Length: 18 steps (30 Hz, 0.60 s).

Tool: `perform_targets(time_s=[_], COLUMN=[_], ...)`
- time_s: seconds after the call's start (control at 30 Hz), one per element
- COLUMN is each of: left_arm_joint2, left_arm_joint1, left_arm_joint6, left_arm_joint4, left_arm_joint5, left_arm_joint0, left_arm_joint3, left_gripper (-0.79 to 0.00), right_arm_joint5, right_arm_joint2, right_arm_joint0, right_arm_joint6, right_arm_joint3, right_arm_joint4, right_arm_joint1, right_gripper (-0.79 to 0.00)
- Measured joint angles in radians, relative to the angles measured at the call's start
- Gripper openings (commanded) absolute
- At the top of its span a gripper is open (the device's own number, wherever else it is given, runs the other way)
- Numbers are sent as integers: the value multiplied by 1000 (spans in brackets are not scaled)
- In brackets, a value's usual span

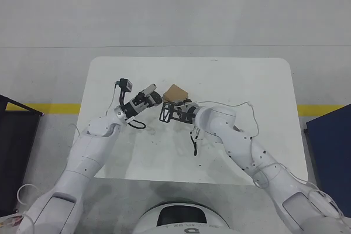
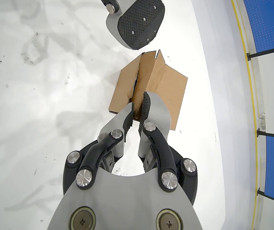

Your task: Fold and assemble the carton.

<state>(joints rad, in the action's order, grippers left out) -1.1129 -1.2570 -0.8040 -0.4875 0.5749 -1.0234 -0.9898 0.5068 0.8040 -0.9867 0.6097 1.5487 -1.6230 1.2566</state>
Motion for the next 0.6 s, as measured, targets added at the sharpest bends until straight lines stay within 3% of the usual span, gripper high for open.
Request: perform_targets(time_s=[0.6], left_arm_joint2=[68], left_arm_joint1=[-47], left_arm_joint6=[60], left_arm_joint4=[-42], left_arm_joint5=[-10], left_arm_joint0=[71], left_arm_joint3=[123], left_gripper=[0], right_arm_joint5=[28], right_arm_joint2=[18], right_arm_joint0=[-25], right_arm_joint6=[4], right_arm_joint3=[21], right_arm_joint4=[-21], right_arm_joint1=[2], right_gripper=[-785])
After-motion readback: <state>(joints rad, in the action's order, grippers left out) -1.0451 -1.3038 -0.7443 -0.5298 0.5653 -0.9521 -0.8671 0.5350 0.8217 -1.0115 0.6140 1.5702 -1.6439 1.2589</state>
